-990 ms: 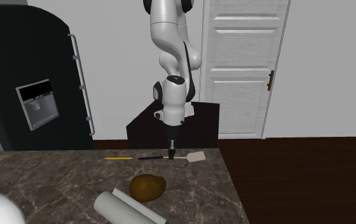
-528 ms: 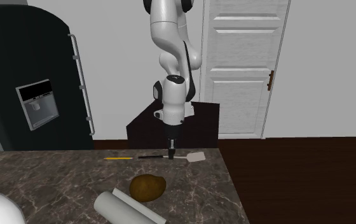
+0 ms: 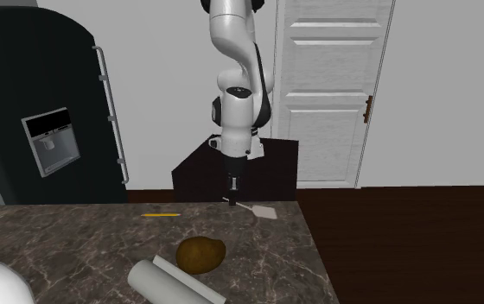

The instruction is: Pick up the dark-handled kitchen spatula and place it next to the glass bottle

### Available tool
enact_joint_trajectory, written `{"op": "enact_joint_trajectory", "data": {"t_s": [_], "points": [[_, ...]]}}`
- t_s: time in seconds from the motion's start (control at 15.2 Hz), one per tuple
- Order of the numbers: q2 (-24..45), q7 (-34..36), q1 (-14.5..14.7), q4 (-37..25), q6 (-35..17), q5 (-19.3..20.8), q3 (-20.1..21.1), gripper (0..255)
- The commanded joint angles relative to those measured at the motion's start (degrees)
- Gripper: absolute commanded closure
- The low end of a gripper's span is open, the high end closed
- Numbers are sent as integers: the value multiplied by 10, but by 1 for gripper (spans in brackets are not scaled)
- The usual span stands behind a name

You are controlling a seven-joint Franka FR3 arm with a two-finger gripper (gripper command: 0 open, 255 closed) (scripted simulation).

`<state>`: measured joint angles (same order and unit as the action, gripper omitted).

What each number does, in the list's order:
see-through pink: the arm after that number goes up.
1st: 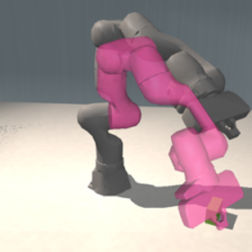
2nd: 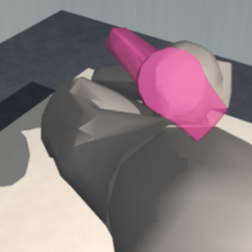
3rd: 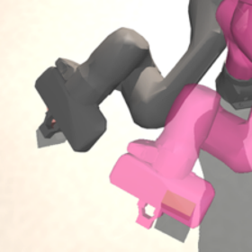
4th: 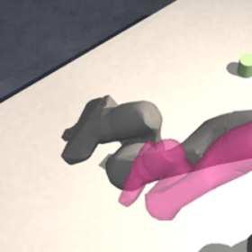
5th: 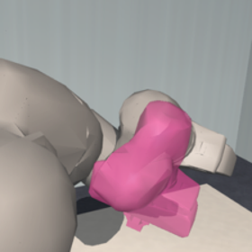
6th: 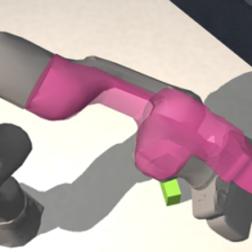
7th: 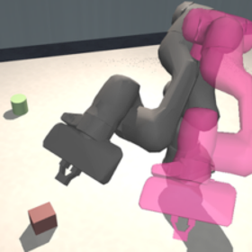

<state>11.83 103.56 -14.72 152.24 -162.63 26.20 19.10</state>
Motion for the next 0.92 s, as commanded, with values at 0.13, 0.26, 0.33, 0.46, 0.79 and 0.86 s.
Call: {"op": "enact_joint_trajectory", "data": {"t_s": [0.13, 0.26, 0.33, 0.46, 0.79, 0.86], "points": [[-42, -49, -22, 10, 27, -65, 35, 255], [-64, -74, -28, 14, 41, -98, 48, 255], [-74, -86, -30, 15, 49, -114, 54, 255], [-96, -109, -32, 17, 65, -145, 62, 255], [-147, -158, -27, 18, 107, -209, 69, 255], [-157, -165, -25, 17, 117, -219, 69, 255]]}}
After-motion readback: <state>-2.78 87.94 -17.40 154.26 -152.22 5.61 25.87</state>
